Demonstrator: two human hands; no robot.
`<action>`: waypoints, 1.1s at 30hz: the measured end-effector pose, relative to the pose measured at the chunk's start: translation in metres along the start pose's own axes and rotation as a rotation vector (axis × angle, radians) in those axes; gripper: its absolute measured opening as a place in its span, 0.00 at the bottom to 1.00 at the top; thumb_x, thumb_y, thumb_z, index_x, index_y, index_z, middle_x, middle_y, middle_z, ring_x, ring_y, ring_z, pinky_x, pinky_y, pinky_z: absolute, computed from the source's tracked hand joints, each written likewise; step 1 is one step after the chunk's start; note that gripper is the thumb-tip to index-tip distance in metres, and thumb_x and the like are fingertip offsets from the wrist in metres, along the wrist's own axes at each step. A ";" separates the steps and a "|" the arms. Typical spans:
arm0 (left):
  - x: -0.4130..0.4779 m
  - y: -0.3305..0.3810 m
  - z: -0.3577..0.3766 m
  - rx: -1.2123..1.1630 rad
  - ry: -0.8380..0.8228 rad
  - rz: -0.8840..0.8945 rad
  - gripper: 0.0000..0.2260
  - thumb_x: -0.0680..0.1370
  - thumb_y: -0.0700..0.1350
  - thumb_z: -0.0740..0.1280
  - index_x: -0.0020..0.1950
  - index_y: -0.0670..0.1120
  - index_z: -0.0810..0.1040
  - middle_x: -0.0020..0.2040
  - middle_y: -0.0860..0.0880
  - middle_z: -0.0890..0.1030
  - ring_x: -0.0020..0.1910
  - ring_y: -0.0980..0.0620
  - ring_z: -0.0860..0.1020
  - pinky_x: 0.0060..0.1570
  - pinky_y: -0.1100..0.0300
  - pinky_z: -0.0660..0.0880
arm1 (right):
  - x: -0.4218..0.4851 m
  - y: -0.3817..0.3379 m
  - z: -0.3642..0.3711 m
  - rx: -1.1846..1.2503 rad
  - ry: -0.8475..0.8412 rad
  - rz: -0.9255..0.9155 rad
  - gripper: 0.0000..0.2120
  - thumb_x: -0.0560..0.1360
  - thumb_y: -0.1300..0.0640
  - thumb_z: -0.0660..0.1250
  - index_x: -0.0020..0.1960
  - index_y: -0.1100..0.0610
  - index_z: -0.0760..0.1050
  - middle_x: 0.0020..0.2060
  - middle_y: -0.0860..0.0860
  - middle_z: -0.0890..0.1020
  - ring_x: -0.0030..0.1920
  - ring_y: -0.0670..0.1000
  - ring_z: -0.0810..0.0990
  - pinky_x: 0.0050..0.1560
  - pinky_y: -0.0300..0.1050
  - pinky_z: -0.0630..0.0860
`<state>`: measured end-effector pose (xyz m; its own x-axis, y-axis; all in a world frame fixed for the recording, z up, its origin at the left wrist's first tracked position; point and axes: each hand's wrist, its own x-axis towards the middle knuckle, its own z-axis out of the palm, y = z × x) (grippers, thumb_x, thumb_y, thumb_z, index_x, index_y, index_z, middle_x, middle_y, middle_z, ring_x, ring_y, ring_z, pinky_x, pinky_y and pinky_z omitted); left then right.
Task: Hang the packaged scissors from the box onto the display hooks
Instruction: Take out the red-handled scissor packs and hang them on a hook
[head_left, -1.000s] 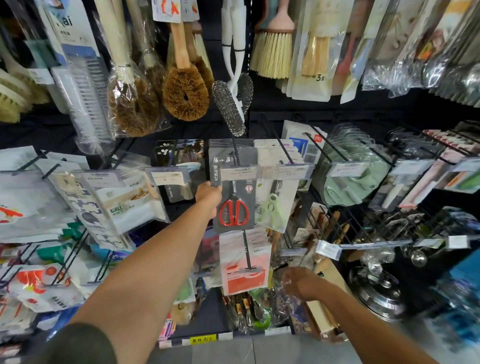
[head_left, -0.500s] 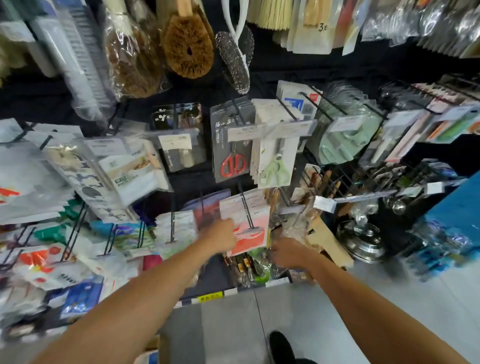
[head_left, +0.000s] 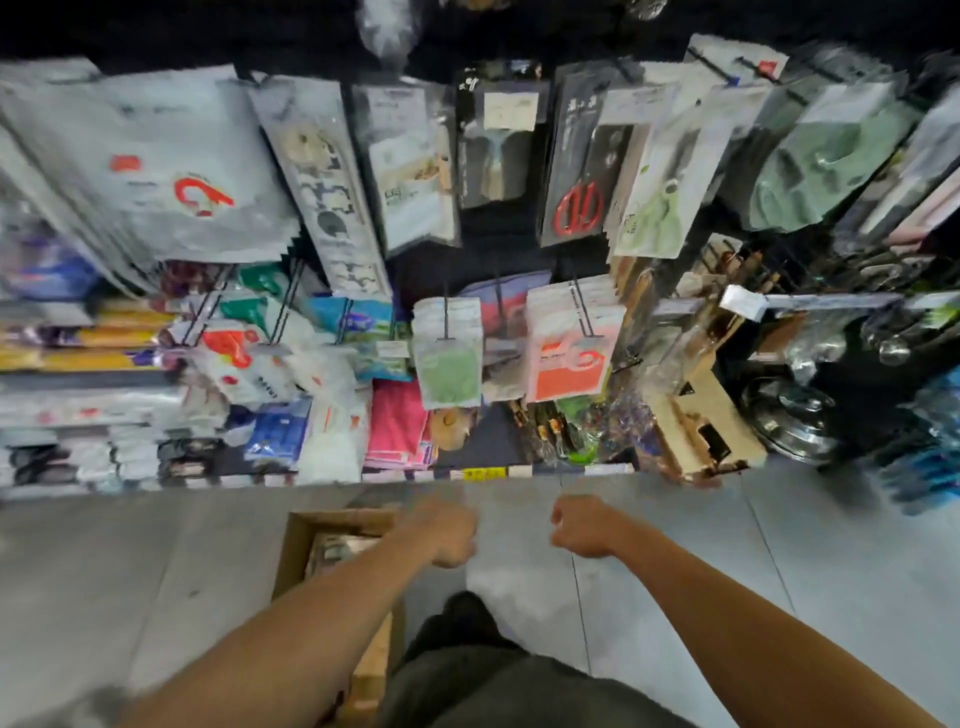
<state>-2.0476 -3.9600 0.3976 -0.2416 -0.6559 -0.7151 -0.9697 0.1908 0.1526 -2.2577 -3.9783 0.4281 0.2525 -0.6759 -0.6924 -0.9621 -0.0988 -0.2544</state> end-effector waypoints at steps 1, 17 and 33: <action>-0.010 -0.009 0.023 -0.022 -0.018 -0.048 0.16 0.80 0.44 0.58 0.63 0.40 0.77 0.62 0.41 0.78 0.62 0.40 0.76 0.59 0.50 0.73 | -0.004 -0.006 0.016 -0.013 -0.011 -0.013 0.19 0.78 0.55 0.61 0.67 0.62 0.71 0.66 0.59 0.74 0.66 0.58 0.71 0.63 0.45 0.67; -0.219 -0.105 0.219 -0.181 -0.172 -0.447 0.18 0.81 0.50 0.61 0.64 0.40 0.77 0.64 0.42 0.76 0.64 0.44 0.75 0.62 0.55 0.70 | -0.077 -0.121 0.207 -0.011 -0.256 -0.183 0.15 0.78 0.58 0.59 0.58 0.65 0.78 0.56 0.59 0.80 0.58 0.59 0.78 0.55 0.46 0.74; -0.161 -0.296 0.241 -0.506 -0.101 -0.319 0.09 0.80 0.47 0.62 0.54 0.43 0.77 0.53 0.46 0.80 0.52 0.48 0.78 0.50 0.57 0.73 | 0.044 -0.304 0.294 0.251 -0.287 0.067 0.14 0.78 0.60 0.59 0.34 0.55 0.64 0.36 0.51 0.72 0.46 0.53 0.75 0.31 0.36 0.64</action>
<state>-1.7128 -3.7348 0.3027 0.0445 -0.5465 -0.8363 -0.8965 -0.3912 0.2079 -1.9235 -3.7633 0.2763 0.2424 -0.4394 -0.8650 -0.9311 0.1451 -0.3346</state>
